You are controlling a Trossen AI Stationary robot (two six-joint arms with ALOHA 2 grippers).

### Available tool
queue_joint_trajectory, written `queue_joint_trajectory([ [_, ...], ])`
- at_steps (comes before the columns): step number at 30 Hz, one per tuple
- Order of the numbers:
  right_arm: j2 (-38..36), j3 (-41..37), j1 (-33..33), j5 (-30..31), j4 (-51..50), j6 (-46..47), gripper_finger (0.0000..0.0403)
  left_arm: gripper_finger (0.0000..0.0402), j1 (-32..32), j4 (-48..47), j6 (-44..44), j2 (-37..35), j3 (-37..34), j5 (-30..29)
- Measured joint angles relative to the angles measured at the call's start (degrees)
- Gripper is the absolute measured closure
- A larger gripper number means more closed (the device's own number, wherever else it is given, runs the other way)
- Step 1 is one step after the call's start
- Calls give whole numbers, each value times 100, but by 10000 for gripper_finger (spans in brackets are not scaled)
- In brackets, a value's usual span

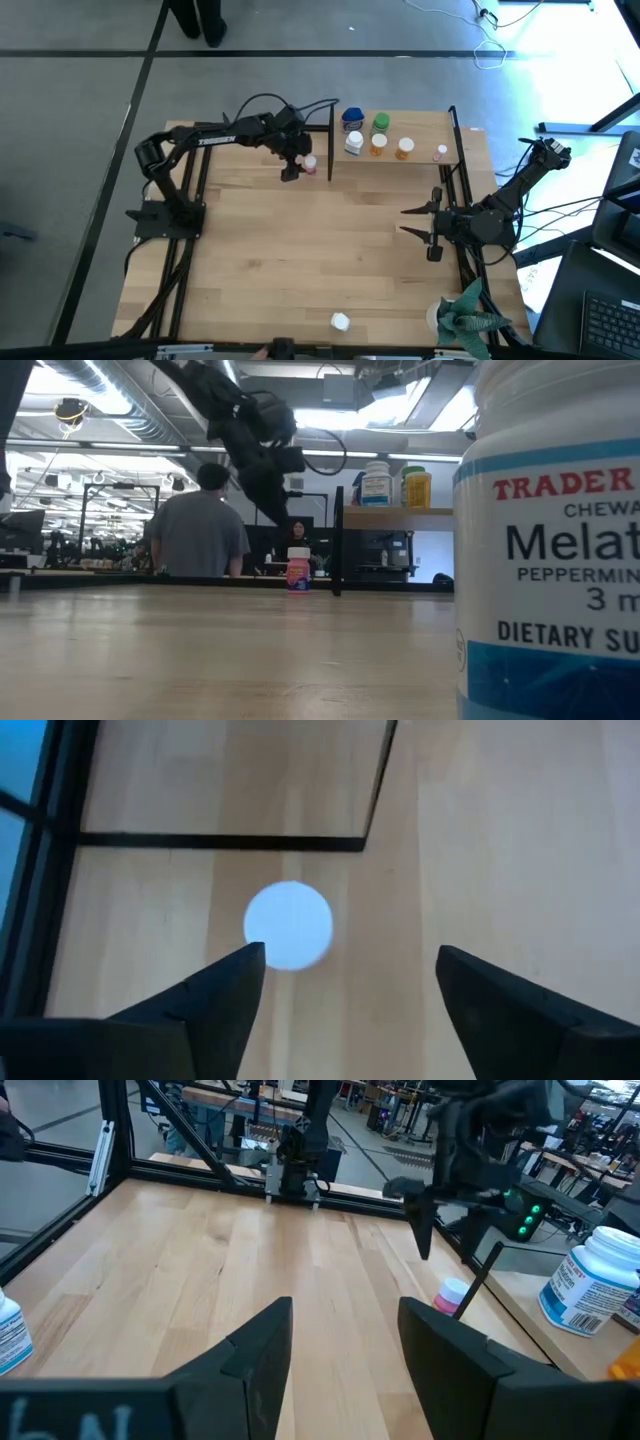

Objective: Pick and place medicine bottles onto shelf by color
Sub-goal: Put the pink medicine bottle on the shelf

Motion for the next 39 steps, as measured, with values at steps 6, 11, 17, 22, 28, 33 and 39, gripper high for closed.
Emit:
queue_joint_trajectory([
  [6, 0, 0, 0, 0, 1, 0, 217, 103, 25, 252, 241, 196, -2, -4],
  [11, 0, 0, 0, 0, 1, 0, 217, 103, 51, 574, 315, 357, -1, -96],
  [17, -2, 0, 0, 0, 3, 0, 217, 103, 77, 679, 304, 575, 2, -140],
  [22, 0, 0, 0, 0, 3, 0, 217, 103, 86, 722, 326, 576, 2, -344],
  [28, 0, 0, 0, 0, 3, 0, 217, 103, 97, 853, 298, 576, 2, -425],
  [33, 0, 0, 0, 0, 3, 0, 217, 103, 71, 854, 306, 576, 2, -440],
  [39, 0, 0, 0, 0, 1, 0, 217, 103, 58, 854, 271, 732, 0, -443],
])
